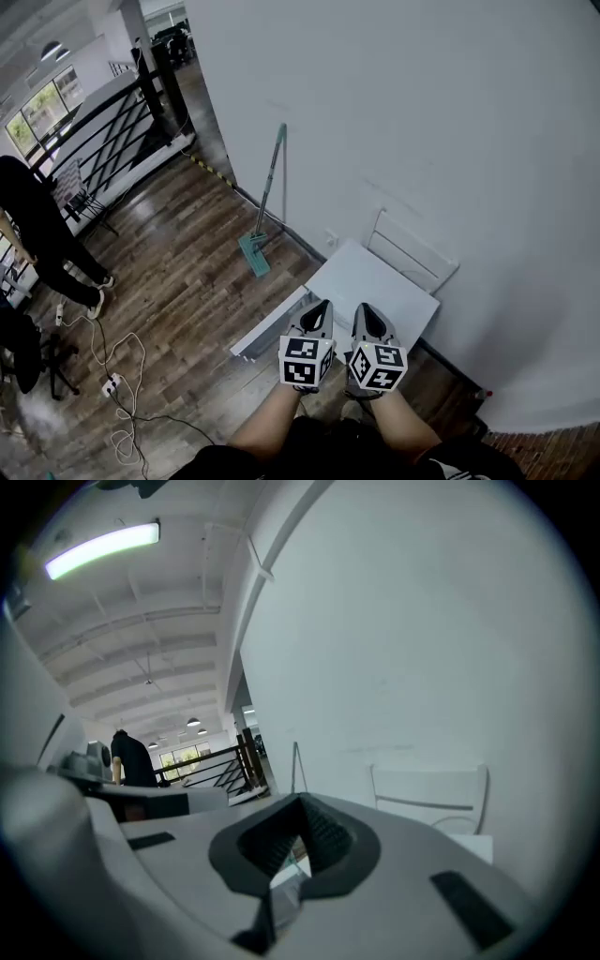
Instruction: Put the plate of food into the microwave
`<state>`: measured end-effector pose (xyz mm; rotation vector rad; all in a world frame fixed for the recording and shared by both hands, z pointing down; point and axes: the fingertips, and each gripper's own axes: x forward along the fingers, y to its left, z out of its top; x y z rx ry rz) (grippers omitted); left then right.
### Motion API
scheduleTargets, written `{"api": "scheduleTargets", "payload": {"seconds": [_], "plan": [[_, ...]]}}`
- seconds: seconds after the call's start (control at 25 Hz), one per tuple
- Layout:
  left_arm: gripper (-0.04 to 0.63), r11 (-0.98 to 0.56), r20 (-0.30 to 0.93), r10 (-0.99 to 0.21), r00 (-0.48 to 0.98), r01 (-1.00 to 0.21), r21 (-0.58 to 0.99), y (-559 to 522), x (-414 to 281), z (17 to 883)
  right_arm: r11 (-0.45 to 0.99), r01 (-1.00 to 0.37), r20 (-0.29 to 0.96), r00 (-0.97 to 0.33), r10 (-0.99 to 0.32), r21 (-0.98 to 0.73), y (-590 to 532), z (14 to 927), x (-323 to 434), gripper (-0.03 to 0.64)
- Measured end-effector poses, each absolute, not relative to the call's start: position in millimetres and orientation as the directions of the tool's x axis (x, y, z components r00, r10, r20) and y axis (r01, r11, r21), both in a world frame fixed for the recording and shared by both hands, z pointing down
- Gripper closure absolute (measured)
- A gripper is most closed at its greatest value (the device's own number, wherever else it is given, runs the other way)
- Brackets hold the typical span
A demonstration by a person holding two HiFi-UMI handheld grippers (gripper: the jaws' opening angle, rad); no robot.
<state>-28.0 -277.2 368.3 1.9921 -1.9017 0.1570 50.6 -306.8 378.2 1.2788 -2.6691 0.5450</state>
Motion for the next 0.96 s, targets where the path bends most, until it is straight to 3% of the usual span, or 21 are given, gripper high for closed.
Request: {"api": "scheduleTargets", "payload": {"seconds": [0.2, 0.64, 0.96], "plan": [[0.598, -0.018, 0.288, -0.954, 0.079, -0.978, 0.207, -275, -33, 309, 0.642, -0.731, 0.134, -0.677, -0.723, -0.232, -313, 292, 45, 0.607], [0.598, -0.07, 0.18, -0.978, 0.105, -0.978, 0.195, -284, -30, 250, 0.677, -0.697, 0.109, -0.711, -0.695, -0.236, -316, 257, 42, 0.607], [0.598, -0.057, 0.176, -0.98, 0.089, -0.983, 0.177, -298, -5, 273, 0.702, -0.678, 0.089, -0.73, -0.677, -0.22, -327, 281, 63, 0.607]]}}
